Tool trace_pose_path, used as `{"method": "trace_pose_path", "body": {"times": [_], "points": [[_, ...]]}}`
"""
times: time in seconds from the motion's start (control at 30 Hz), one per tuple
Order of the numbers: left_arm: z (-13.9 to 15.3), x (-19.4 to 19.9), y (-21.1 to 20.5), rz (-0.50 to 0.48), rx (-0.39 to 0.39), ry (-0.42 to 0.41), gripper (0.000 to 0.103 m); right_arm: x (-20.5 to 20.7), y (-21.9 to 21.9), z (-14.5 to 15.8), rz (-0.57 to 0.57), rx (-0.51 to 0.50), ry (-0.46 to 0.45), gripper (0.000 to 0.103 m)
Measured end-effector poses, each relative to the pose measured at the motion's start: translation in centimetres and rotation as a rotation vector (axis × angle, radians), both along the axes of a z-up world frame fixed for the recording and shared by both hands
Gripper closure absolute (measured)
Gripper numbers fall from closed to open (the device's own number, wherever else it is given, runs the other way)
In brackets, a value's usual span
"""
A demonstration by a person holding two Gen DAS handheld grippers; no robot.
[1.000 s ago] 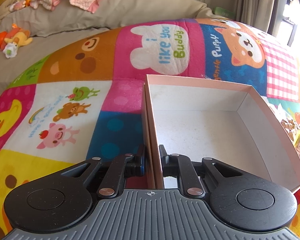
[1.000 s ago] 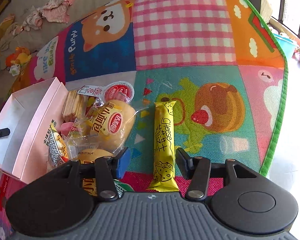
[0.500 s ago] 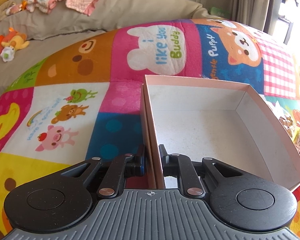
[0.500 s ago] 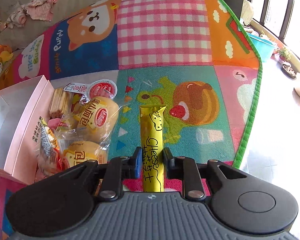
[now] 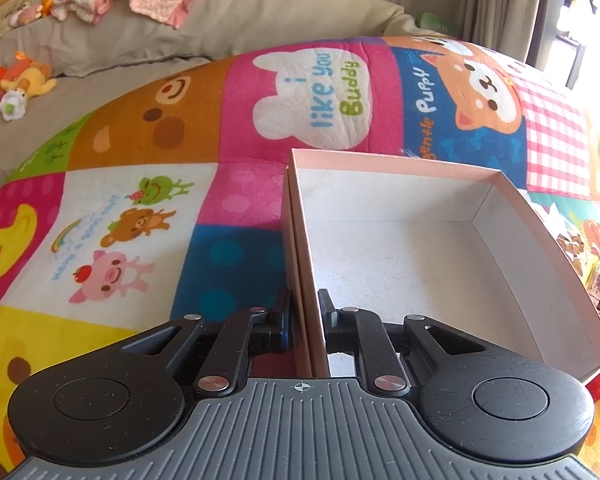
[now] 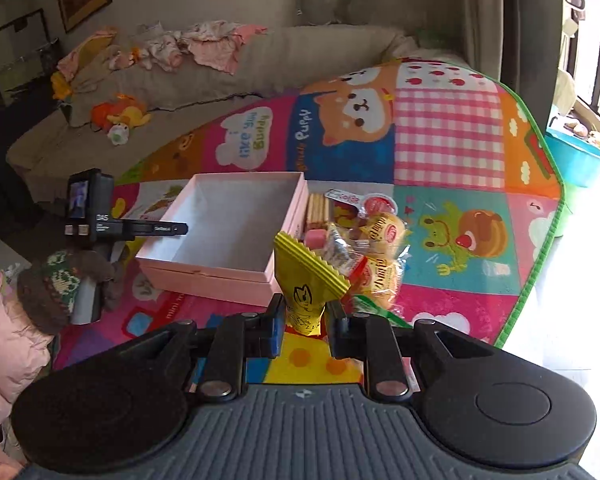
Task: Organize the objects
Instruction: 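Carry the yellow stick into the pink box and open the right gripper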
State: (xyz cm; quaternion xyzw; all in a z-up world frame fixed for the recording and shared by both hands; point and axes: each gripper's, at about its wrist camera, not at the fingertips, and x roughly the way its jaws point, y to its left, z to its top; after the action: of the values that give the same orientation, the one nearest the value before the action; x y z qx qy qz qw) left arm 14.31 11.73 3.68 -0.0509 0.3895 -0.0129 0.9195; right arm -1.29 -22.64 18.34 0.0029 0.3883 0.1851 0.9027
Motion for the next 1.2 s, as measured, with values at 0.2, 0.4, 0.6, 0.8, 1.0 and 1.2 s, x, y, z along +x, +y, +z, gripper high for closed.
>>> {"method": "trace_pose_path", "body": {"times": [0.2,0.4,0.6,0.8,1.0,1.2], "points": [[0.0,-0.2,0.1,0.0,-0.012,-0.002,0.088,0.3,6.1,-0.4,0.186,0.045,0.067,0.084],[0.0,-0.1,0.5,0.004,-0.046,0.006,0.087,7.1,11.3,-1.2,0.25,0.081,0.076,0.092],[0.0,-0.2,0.5,-0.007,-0.038,0.003,0.087,9.7,13.5,-3.9,0.298,0.012,0.14,0.09],[-0.1,-0.4,0.4,-0.008,-0.035,0.0,0.087,3.9,15.1,-8.6,0.498,-0.192,0.153,0.07],[0.0,-0.4,0.4,-0.007,-0.036,0.001,0.087,0.3,18.1,-11.9,0.724,-0.351,0.093,0.058],[0.0,-0.4,0.4,-0.007,-0.037,0.002,0.086,2.0,19.8,-13.6,0.754,-0.329,0.13,0.049]]}}
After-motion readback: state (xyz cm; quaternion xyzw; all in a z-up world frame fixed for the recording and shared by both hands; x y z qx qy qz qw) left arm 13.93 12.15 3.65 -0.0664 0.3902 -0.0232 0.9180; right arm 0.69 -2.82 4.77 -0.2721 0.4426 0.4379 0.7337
